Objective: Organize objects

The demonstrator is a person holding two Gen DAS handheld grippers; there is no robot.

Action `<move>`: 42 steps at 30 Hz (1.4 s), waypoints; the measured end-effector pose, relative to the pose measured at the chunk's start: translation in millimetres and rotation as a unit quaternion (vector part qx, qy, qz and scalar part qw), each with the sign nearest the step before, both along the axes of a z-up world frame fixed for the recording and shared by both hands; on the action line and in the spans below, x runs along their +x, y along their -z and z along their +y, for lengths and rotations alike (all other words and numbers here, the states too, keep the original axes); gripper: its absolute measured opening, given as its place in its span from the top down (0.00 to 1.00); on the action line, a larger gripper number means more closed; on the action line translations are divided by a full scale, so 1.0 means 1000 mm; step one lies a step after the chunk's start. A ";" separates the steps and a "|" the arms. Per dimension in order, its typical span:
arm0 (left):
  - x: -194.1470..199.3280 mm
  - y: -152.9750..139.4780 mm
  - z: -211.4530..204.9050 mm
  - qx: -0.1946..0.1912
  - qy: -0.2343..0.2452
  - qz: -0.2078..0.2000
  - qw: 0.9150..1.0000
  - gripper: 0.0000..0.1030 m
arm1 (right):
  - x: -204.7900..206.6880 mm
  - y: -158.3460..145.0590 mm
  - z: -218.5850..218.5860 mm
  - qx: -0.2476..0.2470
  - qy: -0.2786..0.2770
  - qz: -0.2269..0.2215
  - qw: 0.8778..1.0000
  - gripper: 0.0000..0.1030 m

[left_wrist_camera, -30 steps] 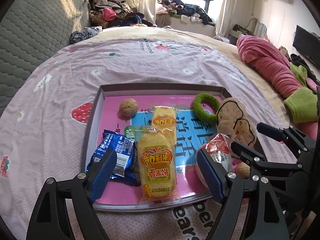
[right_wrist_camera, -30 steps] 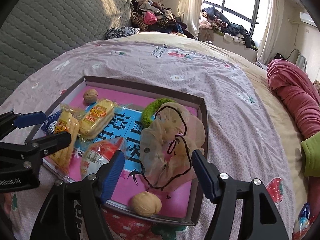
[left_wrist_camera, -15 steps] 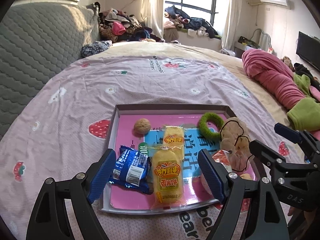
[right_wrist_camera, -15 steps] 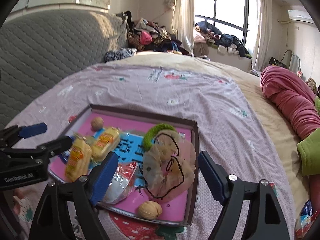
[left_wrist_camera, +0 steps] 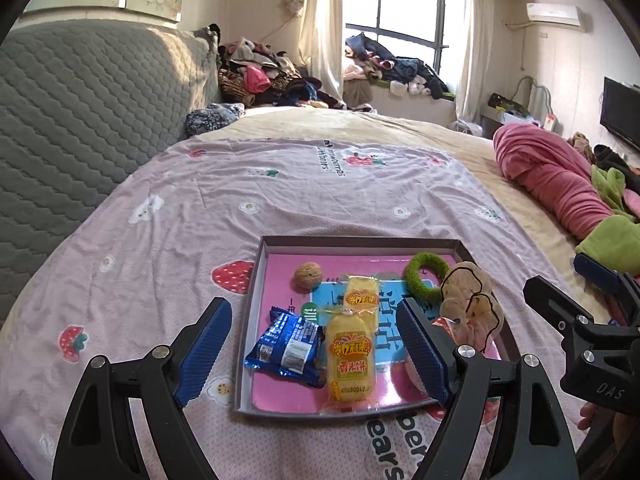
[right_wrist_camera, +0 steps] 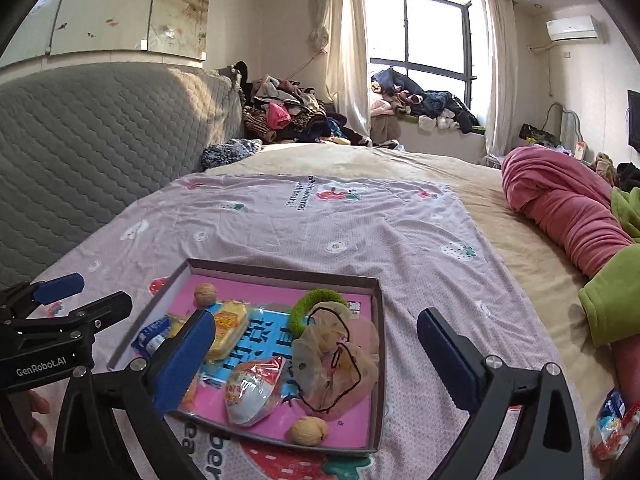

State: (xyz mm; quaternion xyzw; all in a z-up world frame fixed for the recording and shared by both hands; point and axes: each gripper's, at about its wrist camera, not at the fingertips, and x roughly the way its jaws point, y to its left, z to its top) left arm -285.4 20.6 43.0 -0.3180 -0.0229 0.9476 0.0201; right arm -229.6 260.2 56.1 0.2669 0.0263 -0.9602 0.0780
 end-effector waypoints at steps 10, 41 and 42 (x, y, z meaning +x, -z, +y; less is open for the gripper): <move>0.038 -0.004 0.008 -0.024 0.002 -0.006 1.000 0.17 | 0.049 -0.009 -0.012 0.017 -0.002 0.012 1.000 0.01; 0.152 -0.017 0.001 -0.036 -0.018 -0.027 0.999 0.17 | 0.151 -0.020 -0.008 0.029 0.006 -0.013 0.999 0.01; 0.155 -0.017 0.002 -0.037 -0.017 -0.028 0.999 0.17 | 0.153 -0.021 -0.007 0.031 0.006 -0.014 0.999 0.01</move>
